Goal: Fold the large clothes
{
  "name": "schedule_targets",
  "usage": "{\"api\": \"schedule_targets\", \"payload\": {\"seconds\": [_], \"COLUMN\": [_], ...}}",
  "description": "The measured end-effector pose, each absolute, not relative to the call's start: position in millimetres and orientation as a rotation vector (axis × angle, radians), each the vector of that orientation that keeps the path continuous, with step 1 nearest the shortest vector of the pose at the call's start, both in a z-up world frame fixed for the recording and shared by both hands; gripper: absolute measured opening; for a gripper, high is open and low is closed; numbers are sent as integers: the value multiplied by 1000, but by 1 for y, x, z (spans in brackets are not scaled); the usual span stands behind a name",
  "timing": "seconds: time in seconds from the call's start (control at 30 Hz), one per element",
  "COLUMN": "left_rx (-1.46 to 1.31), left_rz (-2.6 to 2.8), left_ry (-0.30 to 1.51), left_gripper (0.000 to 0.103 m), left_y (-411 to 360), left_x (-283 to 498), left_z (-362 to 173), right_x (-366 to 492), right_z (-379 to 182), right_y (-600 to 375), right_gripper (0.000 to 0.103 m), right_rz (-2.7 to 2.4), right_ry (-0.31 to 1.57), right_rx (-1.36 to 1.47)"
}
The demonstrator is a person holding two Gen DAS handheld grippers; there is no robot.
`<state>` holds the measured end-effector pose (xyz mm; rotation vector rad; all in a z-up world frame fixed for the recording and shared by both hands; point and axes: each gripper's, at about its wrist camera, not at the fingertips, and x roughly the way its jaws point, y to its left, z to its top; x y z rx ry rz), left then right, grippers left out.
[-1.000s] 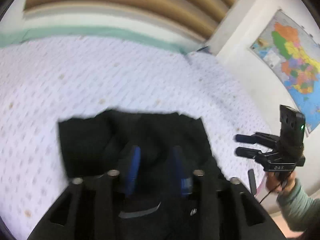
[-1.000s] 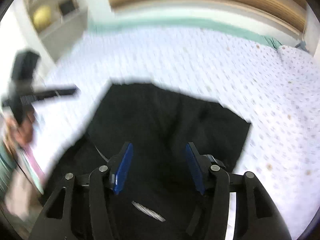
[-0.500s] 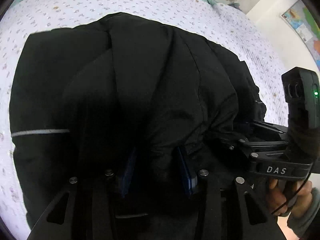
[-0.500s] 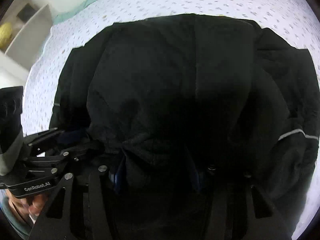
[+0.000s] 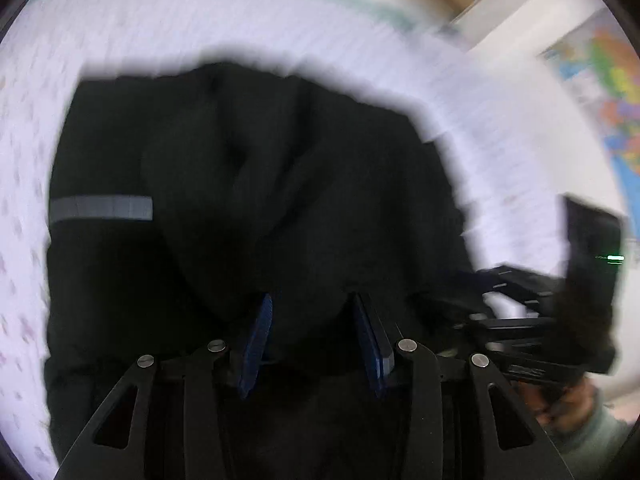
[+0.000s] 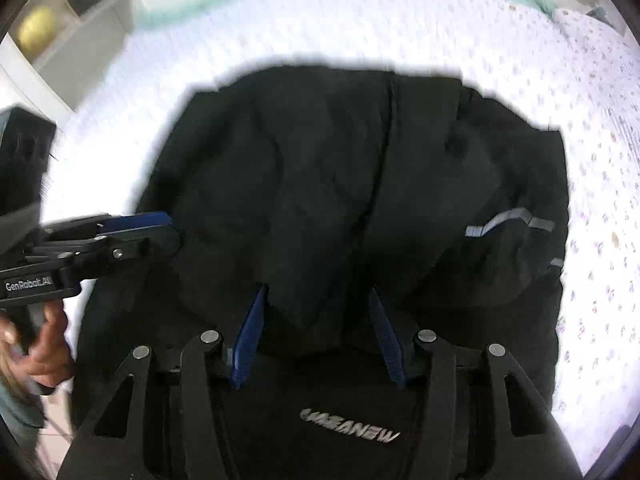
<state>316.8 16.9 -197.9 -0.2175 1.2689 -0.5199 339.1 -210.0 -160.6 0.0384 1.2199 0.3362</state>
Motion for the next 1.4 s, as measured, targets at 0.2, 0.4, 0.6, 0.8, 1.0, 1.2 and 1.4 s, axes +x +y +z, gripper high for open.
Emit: {"api": "schedule_targets", "payload": {"seconds": [0.2,0.4,0.6,0.8,1.0,1.2,1.4], "left_rx": [-286,-273,-221,-98,-131,-314,-484], "left_rz": [-565,-581,-573,-501,-334,-250,-342], "left_ry": [1165,1028,943,783,768,878,975], "left_gripper": [43,43,43,56,72,72,72], "left_y": [28,31,36,74,168,243,258], "left_x": [313,286,278,201,119,89,89], "left_z": [-224,-219,-211,-153,-135,-165,-199], "right_x": [337,308,285,224,139,86,60], "right_z": [-211,-207,-209,-168,-130,-125,-140], "right_y": [-212,-224,-234,-241,-278,-342,-384], "right_gripper": [58,60,61,61,62,62,62], "right_rz": [347,366,366,292,136,-21,-85], "right_ry": [1178,1029,947,830,798,834,891], "right_rx": [77,99,106,19,-58,33,133]}}
